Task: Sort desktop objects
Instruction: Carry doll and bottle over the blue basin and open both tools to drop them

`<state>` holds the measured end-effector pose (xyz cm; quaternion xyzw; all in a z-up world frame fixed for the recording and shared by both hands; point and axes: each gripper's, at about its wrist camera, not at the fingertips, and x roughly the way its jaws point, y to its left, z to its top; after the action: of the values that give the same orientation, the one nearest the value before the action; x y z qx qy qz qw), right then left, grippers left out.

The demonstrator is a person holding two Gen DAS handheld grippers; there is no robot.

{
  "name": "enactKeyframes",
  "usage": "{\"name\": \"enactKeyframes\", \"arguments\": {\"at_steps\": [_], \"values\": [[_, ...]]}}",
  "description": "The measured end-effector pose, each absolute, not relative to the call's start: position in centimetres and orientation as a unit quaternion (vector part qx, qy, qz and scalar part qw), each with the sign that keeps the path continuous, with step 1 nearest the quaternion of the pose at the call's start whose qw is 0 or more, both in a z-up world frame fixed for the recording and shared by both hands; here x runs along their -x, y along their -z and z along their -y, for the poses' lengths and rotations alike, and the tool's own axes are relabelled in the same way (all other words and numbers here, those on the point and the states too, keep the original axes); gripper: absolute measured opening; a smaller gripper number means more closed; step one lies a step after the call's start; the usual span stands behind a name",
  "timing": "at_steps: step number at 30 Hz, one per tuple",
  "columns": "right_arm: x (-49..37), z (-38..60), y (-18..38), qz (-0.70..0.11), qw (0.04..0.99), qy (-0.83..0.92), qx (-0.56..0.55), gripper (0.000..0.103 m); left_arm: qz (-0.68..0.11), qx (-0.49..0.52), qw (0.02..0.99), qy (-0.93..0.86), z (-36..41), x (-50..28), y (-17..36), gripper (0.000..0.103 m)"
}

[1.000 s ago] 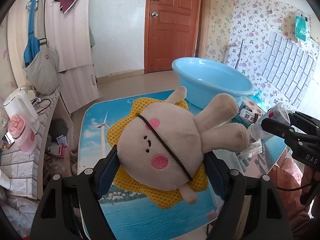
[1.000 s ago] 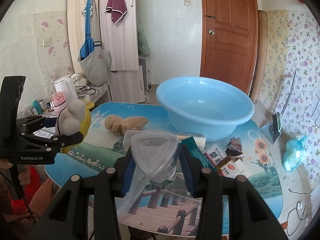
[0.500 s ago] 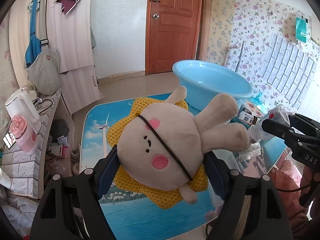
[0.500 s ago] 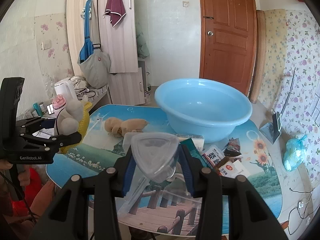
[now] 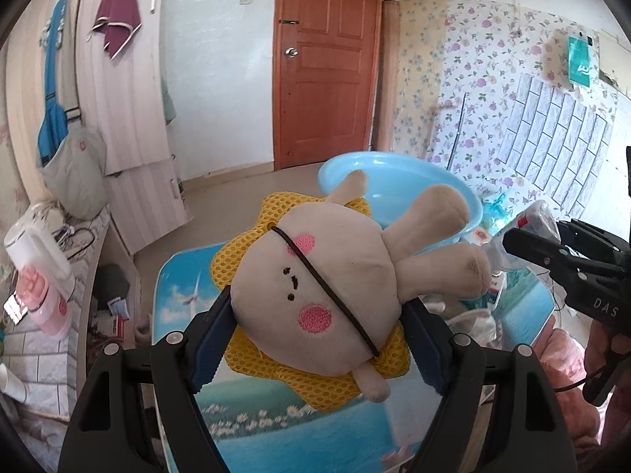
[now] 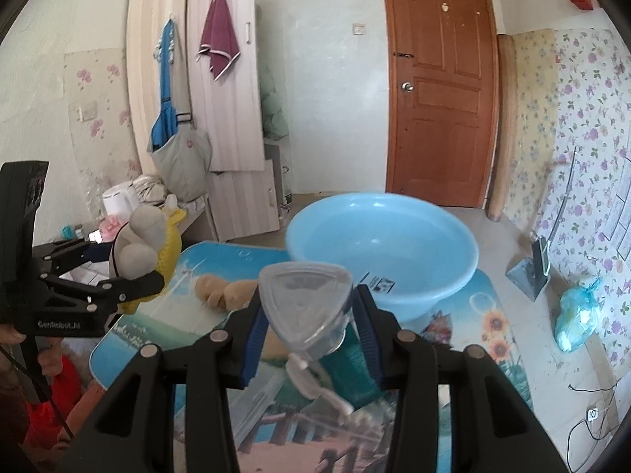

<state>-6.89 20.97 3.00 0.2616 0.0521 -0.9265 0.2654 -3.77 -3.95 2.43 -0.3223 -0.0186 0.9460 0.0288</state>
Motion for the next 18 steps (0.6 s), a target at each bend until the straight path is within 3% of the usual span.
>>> {"name": "enactKeyframes", "arguments": {"at_steps": [18], "values": [[13.8, -23.2, -3.5, -0.026, 0.251, 0.935, -0.249, 0.041, -0.022, 0.33, 0.068, -0.941, -1.9, 12.1, -3.2, 0.08]]}}
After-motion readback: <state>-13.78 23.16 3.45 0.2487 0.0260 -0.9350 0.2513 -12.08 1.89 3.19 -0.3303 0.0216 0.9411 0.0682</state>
